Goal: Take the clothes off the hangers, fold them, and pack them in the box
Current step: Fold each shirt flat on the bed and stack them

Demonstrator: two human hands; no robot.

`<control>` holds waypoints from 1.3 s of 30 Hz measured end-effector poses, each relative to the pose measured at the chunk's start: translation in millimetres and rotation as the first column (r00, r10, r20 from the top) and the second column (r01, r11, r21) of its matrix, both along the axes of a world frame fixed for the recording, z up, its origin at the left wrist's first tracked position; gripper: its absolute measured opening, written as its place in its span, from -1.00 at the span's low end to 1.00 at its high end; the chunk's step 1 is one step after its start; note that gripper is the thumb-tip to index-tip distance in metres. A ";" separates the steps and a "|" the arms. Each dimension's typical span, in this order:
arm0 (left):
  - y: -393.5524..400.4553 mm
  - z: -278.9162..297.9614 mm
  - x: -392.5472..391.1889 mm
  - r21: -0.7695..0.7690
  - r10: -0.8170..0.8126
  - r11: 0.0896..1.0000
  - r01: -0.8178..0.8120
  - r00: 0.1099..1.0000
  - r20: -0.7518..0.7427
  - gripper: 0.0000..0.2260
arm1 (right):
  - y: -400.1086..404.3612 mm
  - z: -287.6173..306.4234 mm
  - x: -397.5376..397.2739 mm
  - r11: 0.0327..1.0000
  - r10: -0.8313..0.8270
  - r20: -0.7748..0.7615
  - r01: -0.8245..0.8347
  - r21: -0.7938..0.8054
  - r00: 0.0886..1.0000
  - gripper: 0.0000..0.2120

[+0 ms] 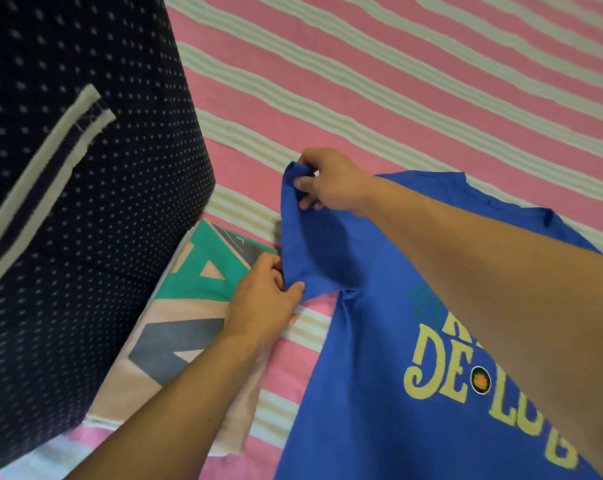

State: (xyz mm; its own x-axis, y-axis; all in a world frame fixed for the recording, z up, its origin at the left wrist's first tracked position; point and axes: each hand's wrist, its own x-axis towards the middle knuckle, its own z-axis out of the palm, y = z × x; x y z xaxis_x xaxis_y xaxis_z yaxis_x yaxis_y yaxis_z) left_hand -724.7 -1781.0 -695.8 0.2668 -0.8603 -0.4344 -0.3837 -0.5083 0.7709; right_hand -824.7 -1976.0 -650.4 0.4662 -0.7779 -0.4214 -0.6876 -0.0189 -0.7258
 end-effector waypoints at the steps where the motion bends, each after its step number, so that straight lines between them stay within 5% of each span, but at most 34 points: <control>1: -0.7 5.1 -1.5 0.006 0.010 1.000 -0.010 1.000 0.015 -0.79 | -0.3 5.9 -9.0 0.999 -0.018 0.024 0.017 0.029 1.000 -0.97; 5: -3.6 51.7 -28.1 -0.044 -0.004 0.999 0.013 0.982 0.188 -0.83 | -2.1 36.9 -56.6 0.985 -0.172 0.208 0.168 0.033 0.963 -0.77; 9: -1.9 85.9 -101.3 -0.176 -0.159 0.955 0.239 0.912 0.377 -0.88 | 19.5 58.0 -144.3 0.906 -0.423 0.369 0.396 0.150 0.828 -0.62; 13: 11.5 62.0 -168.3 -0.050 -0.443 0.851 0.522 0.766 0.465 -0.73 | 54.5 25.7 -227.5 0.749 -0.654 0.175 0.596 0.291 0.736 -0.58; 17: 28.2 17.7 -146.5 -0.071 -0.342 0.875 0.479 0.714 0.612 -0.80 | 69.8 -31.1 -271.2 0.667 -0.707 -0.173 0.728 0.160 0.686 -0.62; 23: 24.5 -15.3 -88.9 -0.066 -0.308 0.921 0.383 0.823 0.477 -0.61 | 28.1 -23.0 -226.5 0.876 -0.483 -0.221 0.469 -0.114 0.847 -0.64; 26: 16.0 -23.6 -94.1 -0.133 -0.285 0.916 0.379 0.847 0.448 -0.67 | -10.0 -15.8 -186.1 0.937 -0.338 -0.231 0.303 -0.174 0.913 -0.65; 29: 11.5 -33.8 -102.0 -0.191 -0.187 0.936 0.296 0.877 0.443 -0.85 | -41.9 -17.0 -148.4 0.949 -0.279 -0.279 0.219 -0.228 0.919 -0.82; 34: 11.6 -42.2 -105.9 -0.268 -0.069 0.944 0.194 0.907 0.415 -0.86 | -60.1 -31.8 -107.6 0.980 -0.156 -0.432 0.086 -0.177 0.888 -0.70; 39: 20.9 -50.0 -97.2 -0.348 -0.015 0.908 0.233 0.848 0.529 -0.69 | -71.2 -49.7 -100.1 0.913 -0.398 -0.208 0.364 -0.184 0.893 -0.86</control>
State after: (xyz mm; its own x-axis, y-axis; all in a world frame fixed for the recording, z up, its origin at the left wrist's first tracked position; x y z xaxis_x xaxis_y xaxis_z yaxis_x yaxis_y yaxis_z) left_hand -821.9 -1760.1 -745.8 0.2323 -0.9670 0.1049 -0.8106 -0.1329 0.5703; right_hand -924.8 -2047.2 -700.2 0.0223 -0.9333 -0.3585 -0.8125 0.1921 -0.5505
